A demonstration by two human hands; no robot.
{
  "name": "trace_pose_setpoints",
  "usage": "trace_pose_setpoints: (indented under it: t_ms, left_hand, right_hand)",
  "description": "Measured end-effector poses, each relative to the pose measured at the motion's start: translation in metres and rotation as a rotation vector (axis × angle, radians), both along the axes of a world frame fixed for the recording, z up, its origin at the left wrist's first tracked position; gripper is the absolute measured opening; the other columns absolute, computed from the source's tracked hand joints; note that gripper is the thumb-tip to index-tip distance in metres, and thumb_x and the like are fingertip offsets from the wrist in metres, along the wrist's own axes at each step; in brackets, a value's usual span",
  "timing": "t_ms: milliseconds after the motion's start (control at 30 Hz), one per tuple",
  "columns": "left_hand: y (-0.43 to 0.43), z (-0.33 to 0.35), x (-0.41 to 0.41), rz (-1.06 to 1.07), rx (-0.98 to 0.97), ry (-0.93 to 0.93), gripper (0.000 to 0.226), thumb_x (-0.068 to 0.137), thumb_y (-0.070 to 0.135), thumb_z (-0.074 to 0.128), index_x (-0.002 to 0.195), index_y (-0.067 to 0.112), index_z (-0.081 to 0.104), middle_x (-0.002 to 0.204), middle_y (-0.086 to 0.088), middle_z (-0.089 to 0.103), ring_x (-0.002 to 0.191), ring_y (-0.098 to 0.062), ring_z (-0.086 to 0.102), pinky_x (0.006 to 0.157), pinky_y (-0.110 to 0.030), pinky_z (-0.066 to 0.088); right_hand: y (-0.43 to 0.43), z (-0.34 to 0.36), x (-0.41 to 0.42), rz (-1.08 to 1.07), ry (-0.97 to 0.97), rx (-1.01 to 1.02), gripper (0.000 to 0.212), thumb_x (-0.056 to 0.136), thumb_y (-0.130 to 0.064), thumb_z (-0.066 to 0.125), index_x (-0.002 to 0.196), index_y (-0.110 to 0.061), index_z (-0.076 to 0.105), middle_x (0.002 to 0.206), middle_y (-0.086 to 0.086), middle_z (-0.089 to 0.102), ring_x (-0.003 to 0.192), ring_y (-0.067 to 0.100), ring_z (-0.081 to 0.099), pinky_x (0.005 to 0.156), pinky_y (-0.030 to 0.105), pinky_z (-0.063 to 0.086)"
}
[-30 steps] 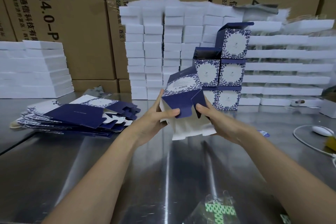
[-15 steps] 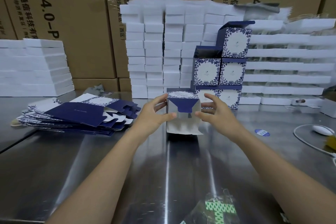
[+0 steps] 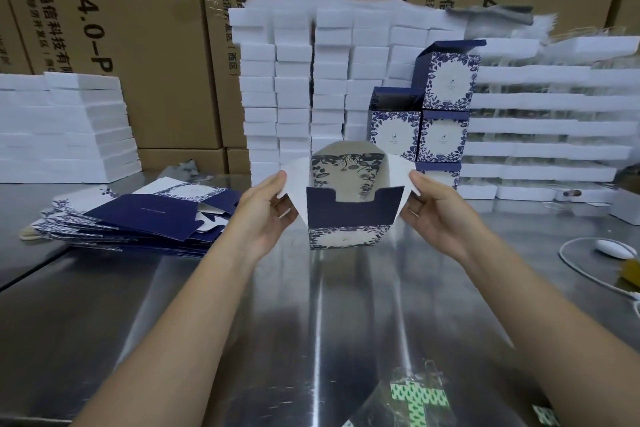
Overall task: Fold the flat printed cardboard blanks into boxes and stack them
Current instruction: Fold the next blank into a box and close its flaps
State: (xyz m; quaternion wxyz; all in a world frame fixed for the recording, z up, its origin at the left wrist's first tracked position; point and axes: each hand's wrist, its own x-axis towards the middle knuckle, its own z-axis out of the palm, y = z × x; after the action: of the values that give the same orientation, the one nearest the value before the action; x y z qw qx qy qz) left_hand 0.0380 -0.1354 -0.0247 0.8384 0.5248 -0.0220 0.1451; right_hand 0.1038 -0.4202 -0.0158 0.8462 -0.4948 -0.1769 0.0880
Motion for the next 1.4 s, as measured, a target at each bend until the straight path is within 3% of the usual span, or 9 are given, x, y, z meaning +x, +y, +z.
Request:
trace_pose_setpoints:
  t_ms: [167,300,467,567,667,833,900,1200,1400]
  left_hand:
    - [-0.001,-0.004,0.002,0.123,0.027,-0.014,0.017,0.107,0.028,0.064,0.123,0.028,0.067,0.095,0.006,0.075,0.086,-0.017,0.07,0.079,-0.033,0.06]
    - [-0.009,-0.005,-0.003,0.453,0.443,-0.205,0.029,0.11,0.017,0.048,0.114,0.045,0.052,0.097,-0.018,0.074,0.081,-0.025,0.068,0.076,-0.044,0.062]
    - [-0.019,-0.002,-0.015,0.316,0.792,-0.28,0.048,0.1,0.016,0.035,0.103,0.033,0.079,0.114,0.023,0.075,0.115,0.004,0.062,0.097,-0.043,0.056]
    - [-0.018,0.001,-0.018,0.165,0.862,-0.196,0.056,0.082,0.022,0.038,0.116,0.032,0.081,0.087,0.005,0.073,0.092,-0.011,0.062,0.086,-0.023,0.052]
    - [-0.016,0.002,-0.02,0.107,0.957,-0.092,0.073,0.073,0.024,0.048,0.142,0.038,0.066,0.062,0.011,0.046,0.07,-0.009,0.047,0.081,-0.027,0.047]
    - [-0.017,0.006,-0.02,-0.018,0.729,0.005,0.088,0.068,0.013,0.05,0.151,0.041,0.055,0.11,-0.003,0.054,0.104,-0.035,0.062,0.106,-0.042,0.056]
    - [-0.015,0.005,-0.018,0.01,0.684,0.019,0.092,0.068,0.01,0.051,0.154,0.042,0.05,0.107,-0.006,0.057,0.113,-0.046,0.063,0.11,-0.046,0.054]
    - [-0.013,0.006,-0.017,0.193,0.592,-0.012,0.091,0.068,0.019,0.061,0.152,0.051,0.049,0.082,-0.003,0.047,0.077,-0.014,0.053,0.104,-0.04,0.058]
    - [-0.017,0.003,-0.016,0.203,0.661,-0.008,0.09,0.068,0.022,0.058,0.152,0.051,0.049,0.08,-0.004,0.039,0.079,-0.019,0.046,0.109,-0.052,0.052]
  right_hand:
    - [0.002,-0.004,0.0,-0.074,-0.012,-0.043,0.009,0.106,-0.022,0.062,0.107,-0.02,0.07,0.089,-0.004,0.078,0.076,0.01,0.074,0.067,0.023,0.06]
    - [0.005,-0.008,0.001,-0.167,-0.079,-0.086,0.021,0.104,-0.021,0.067,0.125,-0.022,0.066,0.088,-0.002,0.075,0.067,0.013,0.07,0.063,0.026,0.059]
    - [0.006,-0.007,-0.001,-0.253,-0.13,-0.037,0.03,0.103,-0.013,0.067,0.124,-0.034,0.068,0.097,0.003,0.079,0.069,0.017,0.072,0.063,0.027,0.06]
    - [0.004,-0.007,-0.002,-0.287,-0.129,-0.018,0.03,0.103,-0.009,0.066,0.124,-0.03,0.069,0.098,0.006,0.075,0.065,0.017,0.068,0.063,0.026,0.06]
    - [0.005,-0.007,-0.003,-0.358,-0.131,-0.041,0.035,0.104,-0.009,0.065,0.131,-0.032,0.064,0.101,0.006,0.073,0.065,0.017,0.065,0.065,0.027,0.061]
    - [0.01,-0.01,-0.004,-0.393,-0.103,-0.134,0.024,0.107,-0.029,0.063,0.131,-0.027,0.063,0.101,0.001,0.073,0.069,0.012,0.07,0.06,0.025,0.059]
    - [0.015,-0.011,-0.006,-0.343,-0.096,-0.229,0.022,0.111,-0.035,0.052,0.12,-0.021,0.067,0.099,-0.001,0.069,0.071,0.008,0.073,0.057,0.027,0.059]
    - [0.02,-0.023,-0.009,-0.198,-0.135,-0.652,0.041,0.101,0.009,0.054,0.138,-0.008,0.058,0.137,0.015,0.064,0.109,0.026,0.067,0.082,0.043,0.061]
    - [0.021,-0.033,-0.013,-0.006,-0.225,-0.791,0.041,0.089,-0.044,0.082,0.125,-0.027,0.071,0.118,-0.003,0.077,0.104,0.016,0.077,0.092,0.042,0.064]
